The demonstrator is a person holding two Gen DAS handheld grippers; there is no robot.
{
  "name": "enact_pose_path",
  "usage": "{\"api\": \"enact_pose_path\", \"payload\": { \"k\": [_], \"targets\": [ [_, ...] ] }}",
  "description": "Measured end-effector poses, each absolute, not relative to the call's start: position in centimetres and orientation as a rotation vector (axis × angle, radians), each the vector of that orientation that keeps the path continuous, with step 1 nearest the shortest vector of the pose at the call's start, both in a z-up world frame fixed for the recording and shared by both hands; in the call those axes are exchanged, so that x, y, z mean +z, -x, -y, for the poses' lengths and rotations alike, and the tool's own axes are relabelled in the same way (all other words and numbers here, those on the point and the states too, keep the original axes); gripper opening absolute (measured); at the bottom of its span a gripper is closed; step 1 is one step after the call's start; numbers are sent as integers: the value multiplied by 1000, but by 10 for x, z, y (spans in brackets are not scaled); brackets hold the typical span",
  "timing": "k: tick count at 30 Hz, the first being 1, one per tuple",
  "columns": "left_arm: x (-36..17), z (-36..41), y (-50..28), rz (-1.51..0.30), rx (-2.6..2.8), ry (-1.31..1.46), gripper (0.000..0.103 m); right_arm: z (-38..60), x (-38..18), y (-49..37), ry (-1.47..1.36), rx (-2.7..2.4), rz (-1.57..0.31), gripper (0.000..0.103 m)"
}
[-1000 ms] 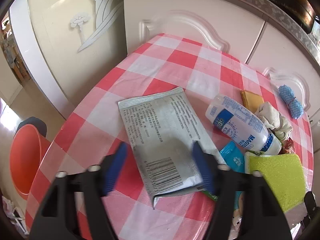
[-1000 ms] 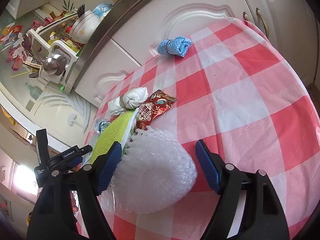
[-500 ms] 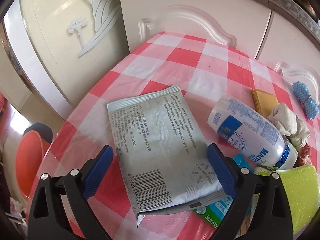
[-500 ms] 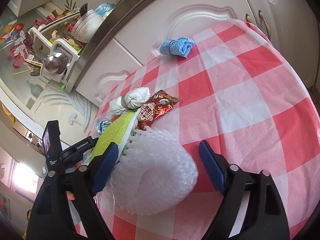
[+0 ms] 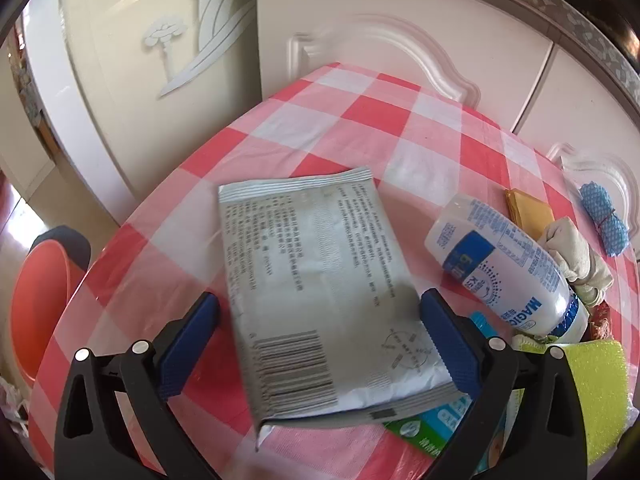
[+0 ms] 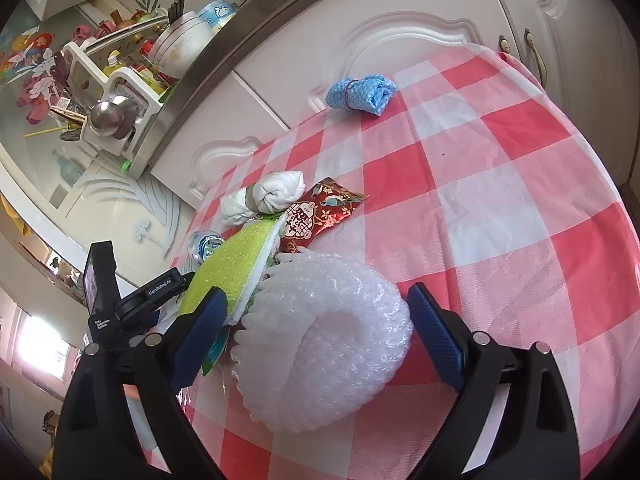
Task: Collect trash
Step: 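Grasp the grey packet with the left gripper while the right grasps the foam net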
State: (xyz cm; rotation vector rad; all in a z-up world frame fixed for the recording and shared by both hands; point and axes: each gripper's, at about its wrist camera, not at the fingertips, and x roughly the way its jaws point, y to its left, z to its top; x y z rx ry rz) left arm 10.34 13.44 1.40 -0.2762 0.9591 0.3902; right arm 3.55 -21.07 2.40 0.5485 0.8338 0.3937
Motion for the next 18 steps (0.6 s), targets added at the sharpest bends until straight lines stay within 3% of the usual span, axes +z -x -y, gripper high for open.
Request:
{"api": "enact_pose_path", "payload": {
  "k": [6, 12, 18],
  "targets": [
    [13, -129, -104, -938, 379, 230, 98, 210, 24, -35, -549, 396, -832, 93],
    [18, -126, -97, -907, 349, 192, 81, 207, 25, -35, -514, 388, -835, 92],
    [22, -135, -86, -910, 317, 219, 71, 201, 26, -31, -441, 336, -836, 79]
  ]
}}
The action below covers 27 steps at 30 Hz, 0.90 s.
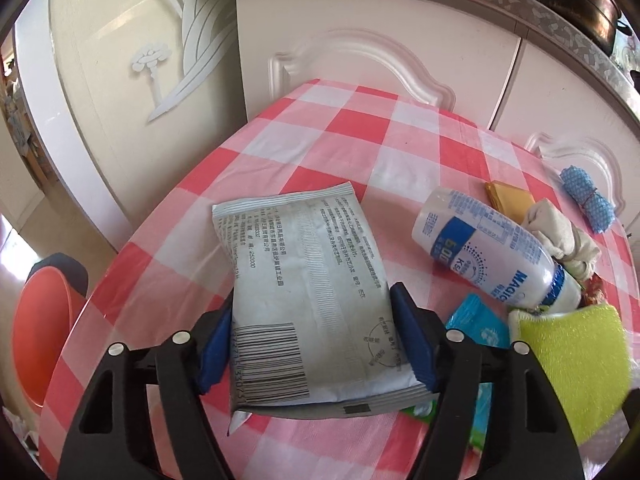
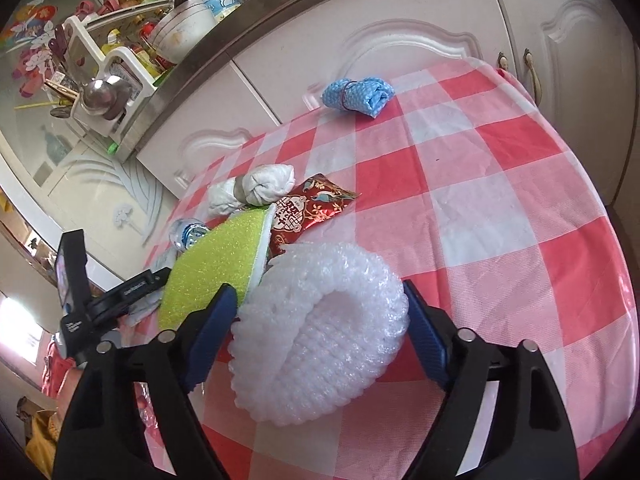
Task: Collect trash
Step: 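Grasp the grey packet with the left gripper while the right grasps the foam net, then lift the grey packet and foam net off the table with both grippers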
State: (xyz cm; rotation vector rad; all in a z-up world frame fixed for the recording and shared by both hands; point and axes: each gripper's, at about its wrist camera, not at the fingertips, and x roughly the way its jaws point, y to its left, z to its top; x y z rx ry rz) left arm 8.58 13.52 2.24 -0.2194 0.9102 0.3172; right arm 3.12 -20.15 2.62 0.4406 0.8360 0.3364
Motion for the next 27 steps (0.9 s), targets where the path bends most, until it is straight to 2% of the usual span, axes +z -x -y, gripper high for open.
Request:
{"api": "enact_pose_path", "payload": {
  "k": [2, 13, 27],
  "targets": [
    [23, -137, -79, -913, 307, 217, 71, 202, 25, -30, -435, 321, -834, 73],
    [33, -155, -21, -896, 213, 234, 70, 201, 27, -16, -408, 264, -801, 62],
    [30, -179, 57, -900, 83, 214, 71, 211, 28, 15, -511, 204, -765, 60]
  ]
}}
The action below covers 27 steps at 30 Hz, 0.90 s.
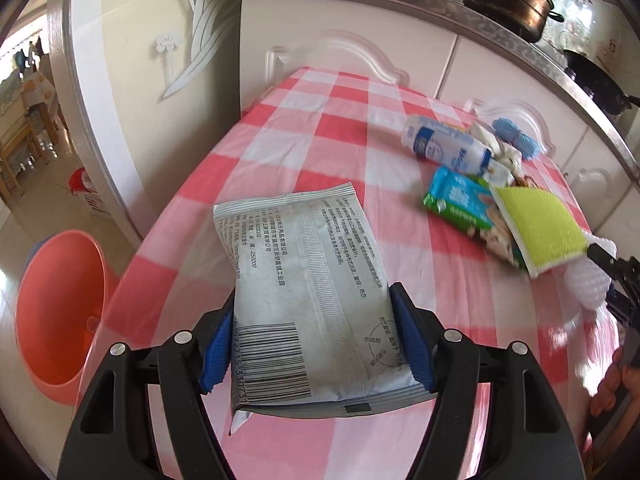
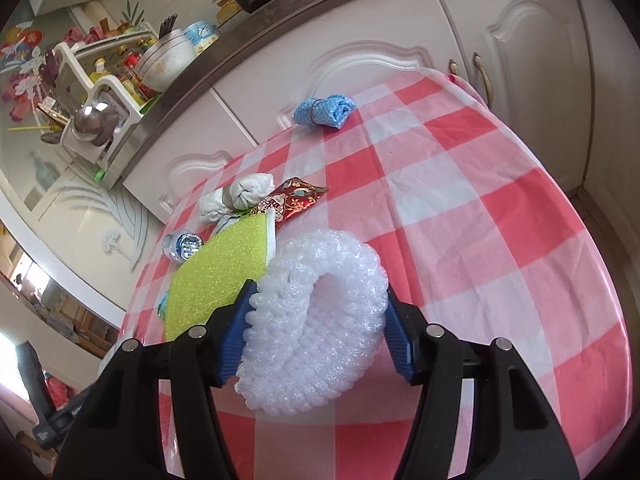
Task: Collect trash
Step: 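Lift the grey packet and foam net off the table with both grippers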
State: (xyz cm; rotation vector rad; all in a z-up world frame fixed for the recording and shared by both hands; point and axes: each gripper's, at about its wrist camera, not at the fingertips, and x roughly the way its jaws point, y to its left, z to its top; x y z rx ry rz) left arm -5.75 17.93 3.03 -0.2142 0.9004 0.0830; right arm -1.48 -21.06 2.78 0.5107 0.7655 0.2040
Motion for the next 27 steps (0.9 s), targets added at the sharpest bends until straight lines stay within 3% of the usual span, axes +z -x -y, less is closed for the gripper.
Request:
{"api": "enact_pose_path", "payload": {
  "k": [9, 20, 27],
  "targets": [
    [27, -191, 75, -892, 22, 240, 71, 201, 36, 45, -439, 173, -795, 61],
    [27, -201, 82, -878, -38, 286, 71, 188, 35, 70, -392, 178, -847, 83],
    [30, -205, 87, -871, -67, 303, 71, 195, 33, 80, -458, 194, -837, 80]
  ]
}}
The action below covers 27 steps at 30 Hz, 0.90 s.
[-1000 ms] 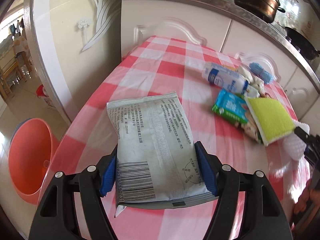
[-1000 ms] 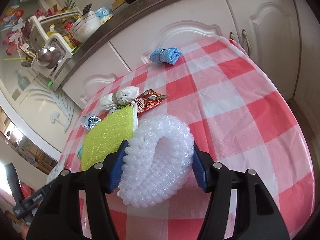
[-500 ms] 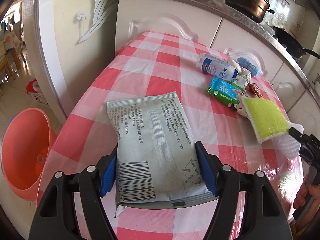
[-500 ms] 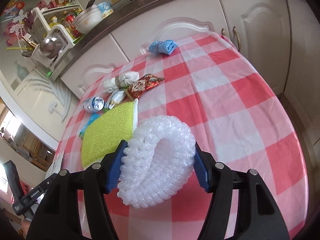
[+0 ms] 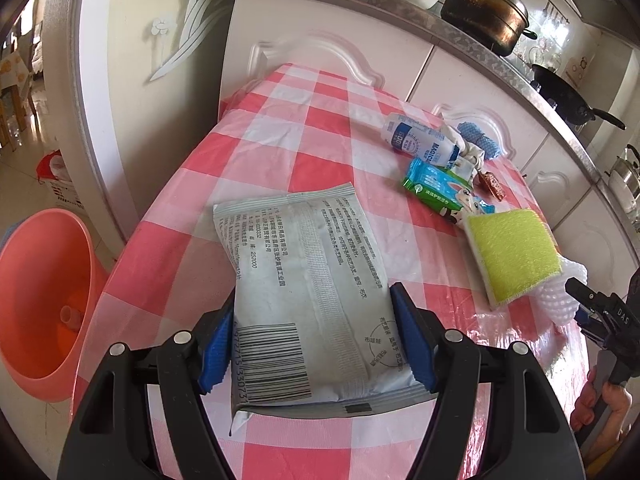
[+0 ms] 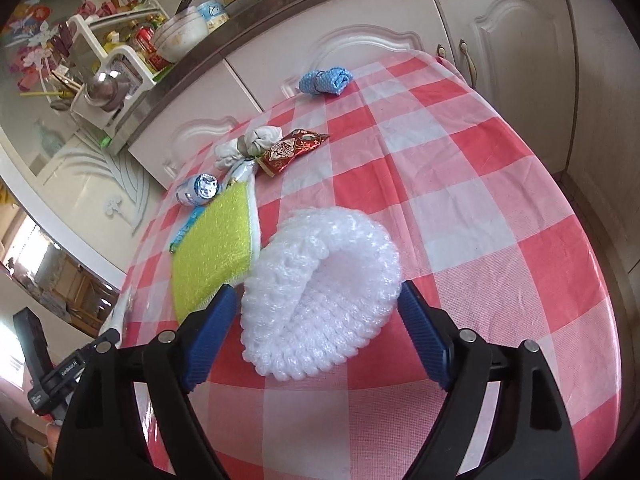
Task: Collect trash
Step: 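Lift the grey packet and foam net off the table with both grippers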
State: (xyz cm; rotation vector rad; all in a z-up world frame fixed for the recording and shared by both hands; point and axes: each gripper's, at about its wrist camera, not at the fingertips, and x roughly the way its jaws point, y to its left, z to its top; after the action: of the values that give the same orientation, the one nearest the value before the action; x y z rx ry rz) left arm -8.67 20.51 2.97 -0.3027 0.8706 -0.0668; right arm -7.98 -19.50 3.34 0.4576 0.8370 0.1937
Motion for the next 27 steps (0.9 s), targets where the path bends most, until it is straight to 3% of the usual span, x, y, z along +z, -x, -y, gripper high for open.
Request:
{"api": "enact_pose_path", "payload": {
  "k": [1, 4, 8, 27],
  "targets": [
    [30, -206, 87, -870, -69, 304, 71, 195, 34, 80, -448, 188, -840, 70],
    [29, -208, 88, -874, -80, 318, 71, 194, 38, 82, -434, 173, -835, 55],
    [28, -212, 89, -874, -88, 330, 71, 191, 50, 88, -384, 137, -818, 46],
    [38, -262, 103, -810, -45, 390, 71, 125, 120, 83, -338, 271, -714, 44]
  ]
}}
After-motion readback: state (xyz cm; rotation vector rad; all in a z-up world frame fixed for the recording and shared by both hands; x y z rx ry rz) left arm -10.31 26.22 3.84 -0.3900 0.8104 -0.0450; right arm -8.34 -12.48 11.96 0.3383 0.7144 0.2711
